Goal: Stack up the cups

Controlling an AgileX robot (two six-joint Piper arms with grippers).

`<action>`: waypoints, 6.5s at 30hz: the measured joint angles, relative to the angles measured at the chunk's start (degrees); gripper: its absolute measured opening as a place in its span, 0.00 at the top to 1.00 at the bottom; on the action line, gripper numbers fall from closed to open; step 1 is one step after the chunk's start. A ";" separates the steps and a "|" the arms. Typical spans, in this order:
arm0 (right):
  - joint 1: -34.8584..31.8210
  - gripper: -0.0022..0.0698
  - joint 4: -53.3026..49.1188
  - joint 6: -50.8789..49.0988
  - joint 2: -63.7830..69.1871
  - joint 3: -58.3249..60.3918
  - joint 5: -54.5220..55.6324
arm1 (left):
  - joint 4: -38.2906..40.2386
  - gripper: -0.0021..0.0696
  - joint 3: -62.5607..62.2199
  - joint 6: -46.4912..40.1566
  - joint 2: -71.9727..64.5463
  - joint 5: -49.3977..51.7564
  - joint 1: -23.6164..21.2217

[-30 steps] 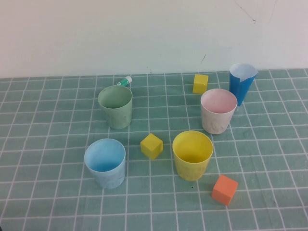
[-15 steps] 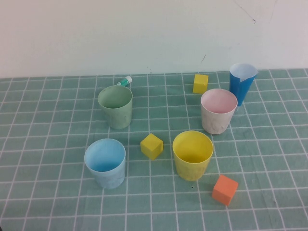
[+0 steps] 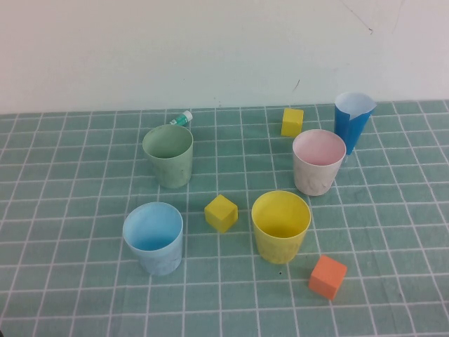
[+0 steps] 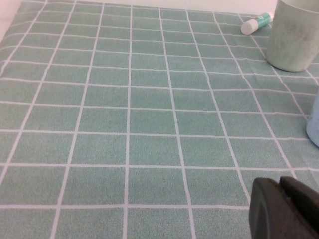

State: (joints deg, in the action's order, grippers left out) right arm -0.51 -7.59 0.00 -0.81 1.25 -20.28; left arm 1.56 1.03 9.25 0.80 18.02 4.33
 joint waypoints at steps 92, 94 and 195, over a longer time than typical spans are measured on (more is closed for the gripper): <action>0.00 0.97 45.25 64.88 34.25 -25.29 -17.09 | 17.61 0.30 -62.83 -43.04 -90.91 20.03 8.39; 0.00 0.97 45.37 64.88 34.25 -25.29 -16.85 | 17.61 0.40 -63.17 -42.65 -92.65 19.74 8.39; 22.16 0.53 28.69 49.28 119.07 -100.31 -28.56 | 3.78 0.97 -29.16 -22.26 -43.64 -4.50 8.45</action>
State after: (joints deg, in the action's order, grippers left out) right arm 21.66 21.10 49.28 118.26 -99.06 -48.84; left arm 5.34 -28.13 -13.01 -42.84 13.52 12.78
